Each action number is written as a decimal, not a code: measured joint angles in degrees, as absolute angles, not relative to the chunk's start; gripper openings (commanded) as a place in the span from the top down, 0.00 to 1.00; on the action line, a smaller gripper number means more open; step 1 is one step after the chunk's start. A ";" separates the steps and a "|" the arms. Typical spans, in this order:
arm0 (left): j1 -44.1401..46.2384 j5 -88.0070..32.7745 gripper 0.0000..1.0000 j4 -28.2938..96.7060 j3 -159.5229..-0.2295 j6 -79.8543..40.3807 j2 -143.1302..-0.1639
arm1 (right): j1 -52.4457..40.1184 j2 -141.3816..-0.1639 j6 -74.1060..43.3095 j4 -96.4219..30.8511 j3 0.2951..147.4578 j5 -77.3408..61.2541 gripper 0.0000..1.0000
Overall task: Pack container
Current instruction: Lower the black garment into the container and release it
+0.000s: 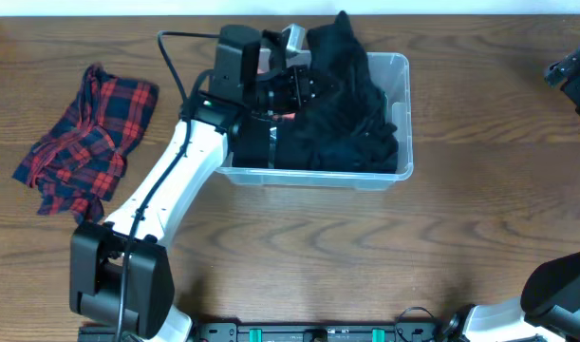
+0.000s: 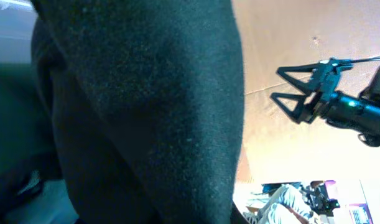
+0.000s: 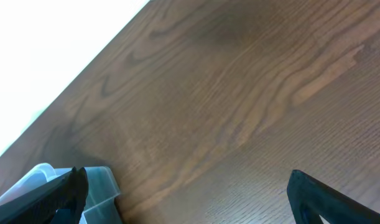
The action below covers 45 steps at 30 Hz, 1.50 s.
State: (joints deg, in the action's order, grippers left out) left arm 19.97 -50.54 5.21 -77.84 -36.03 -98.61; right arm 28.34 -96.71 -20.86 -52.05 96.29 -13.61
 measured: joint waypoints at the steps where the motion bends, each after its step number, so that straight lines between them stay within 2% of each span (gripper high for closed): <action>1: 19.62 -50.65 0.94 6.35 -77.89 -35.68 -98.59 | 28.34 -96.71 -20.86 -52.05 96.29 -13.61 0.01; 3: 18.90 -50.63 0.94 8.78 -77.97 -34.61 -98.59 | 28.34 -96.71 -20.86 -52.05 96.29 -13.63 0.01; 5: 18.15 -50.65 0.83 11.40 -78.08 -33.54 -98.59 | 28.34 -96.71 -20.86 -52.05 96.29 -13.61 0.01; 8: 17.02 -50.85 0.61 15.77 -78.24 -30.96 -98.59 | 28.34 -96.71 -20.86 -52.05 96.29 -13.61 0.01; 12: 16.01 -50.13 0.48 21.43 -78.24 -28.91 -98.61 | 28.34 -96.71 -20.86 -52.05 96.29 -13.63 0.01; 21: 15.35 -43.33 0.42 27.27 -78.24 -24.75 -98.63 | 28.34 -96.71 -20.86 -52.05 96.29 -13.61 0.01; 30: 14.00 -26.65 0.40 33.26 -78.24 -19.40 -98.52 | 28.34 -96.73 -20.86 -52.05 96.29 -13.61 0.01; 38: 13.98 -14.11 0.39 33.04 -78.24 -12.75 -94.87 | 28.34 -96.71 -20.86 -52.05 96.29 -13.61 0.01; 45: 15.46 -10.52 0.41 30.26 -78.26 -9.23 -90.24 | 28.34 -96.73 -20.86 -52.05 96.29 -13.61 0.01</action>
State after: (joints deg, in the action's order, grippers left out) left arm 15.46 -10.52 30.26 -78.26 -9.23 -90.24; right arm 28.34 -96.73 -20.86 -52.05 96.29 -13.61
